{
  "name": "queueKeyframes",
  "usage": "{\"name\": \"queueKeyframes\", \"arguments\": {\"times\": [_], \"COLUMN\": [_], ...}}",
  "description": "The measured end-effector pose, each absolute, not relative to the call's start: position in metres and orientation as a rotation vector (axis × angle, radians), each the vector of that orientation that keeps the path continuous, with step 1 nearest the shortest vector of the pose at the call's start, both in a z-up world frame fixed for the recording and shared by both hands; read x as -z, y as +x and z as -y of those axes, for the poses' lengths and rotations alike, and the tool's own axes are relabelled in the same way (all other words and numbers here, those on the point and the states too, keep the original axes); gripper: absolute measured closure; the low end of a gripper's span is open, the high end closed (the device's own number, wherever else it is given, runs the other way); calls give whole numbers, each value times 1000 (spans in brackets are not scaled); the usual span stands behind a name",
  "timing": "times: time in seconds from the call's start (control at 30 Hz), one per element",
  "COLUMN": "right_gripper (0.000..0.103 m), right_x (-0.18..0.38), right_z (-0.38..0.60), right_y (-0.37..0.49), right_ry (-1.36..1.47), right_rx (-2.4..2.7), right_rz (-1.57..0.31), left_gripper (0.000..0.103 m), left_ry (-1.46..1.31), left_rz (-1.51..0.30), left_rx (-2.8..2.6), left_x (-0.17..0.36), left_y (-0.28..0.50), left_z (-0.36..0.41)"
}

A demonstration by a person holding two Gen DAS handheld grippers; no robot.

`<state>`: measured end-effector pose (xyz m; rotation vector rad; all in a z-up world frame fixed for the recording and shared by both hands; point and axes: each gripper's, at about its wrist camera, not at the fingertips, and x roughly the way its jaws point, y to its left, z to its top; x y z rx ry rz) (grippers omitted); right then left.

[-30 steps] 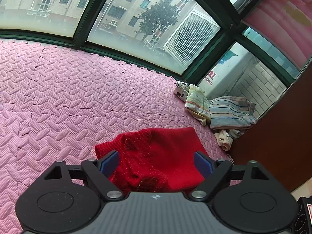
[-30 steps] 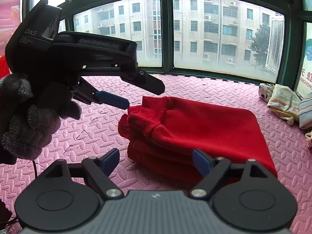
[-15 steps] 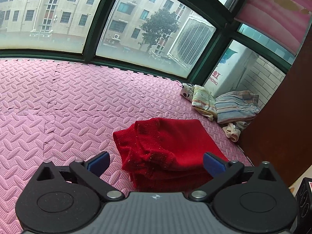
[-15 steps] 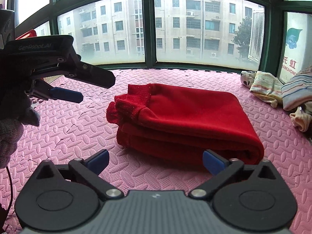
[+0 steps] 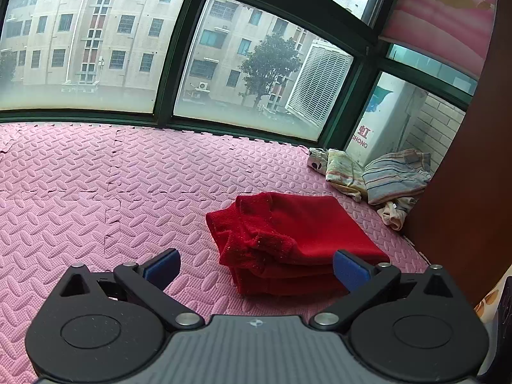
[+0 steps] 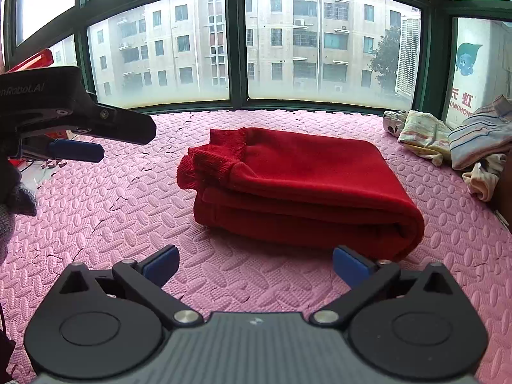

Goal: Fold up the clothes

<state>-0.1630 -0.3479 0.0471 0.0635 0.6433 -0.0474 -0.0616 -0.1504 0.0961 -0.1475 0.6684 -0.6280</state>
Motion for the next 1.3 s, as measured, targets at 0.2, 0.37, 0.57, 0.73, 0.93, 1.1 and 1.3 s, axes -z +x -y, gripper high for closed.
{"name": "queueKeyframes", "arguments": {"times": [0.2,0.37,0.57,0.73,0.93,1.1,1.3], "right_gripper": [0,0,0,0,0,0,0], "right_x": [-46,-46,-47,-49,-46,-45,-43], "right_z": [346,346,341,339,336,339,342], "right_y": [-171,-177,-185,-191,-194,-196,-200], "right_ry": [83,109,107,111,96,114,128], "right_rx": [86,117,169,190,224,249,254], "right_rz": [-653,-664,-654,-653,-676,-683,-691], "left_gripper": [0,0,0,0,0,0,0], "left_ry": [-157,-136,-134,-136,-109,-69,-62], "left_rz": [-718,-751,-762,-764,-771,-792,-789], "left_rx": [594,562,531,530,523,517,496], "left_x": [-85,-79,-75,-72,-69,-64,-65], "left_y": [-74,-84,-96,-105,-115,-120,-124], "left_z": [140,131,125,122,125,130,130]}}
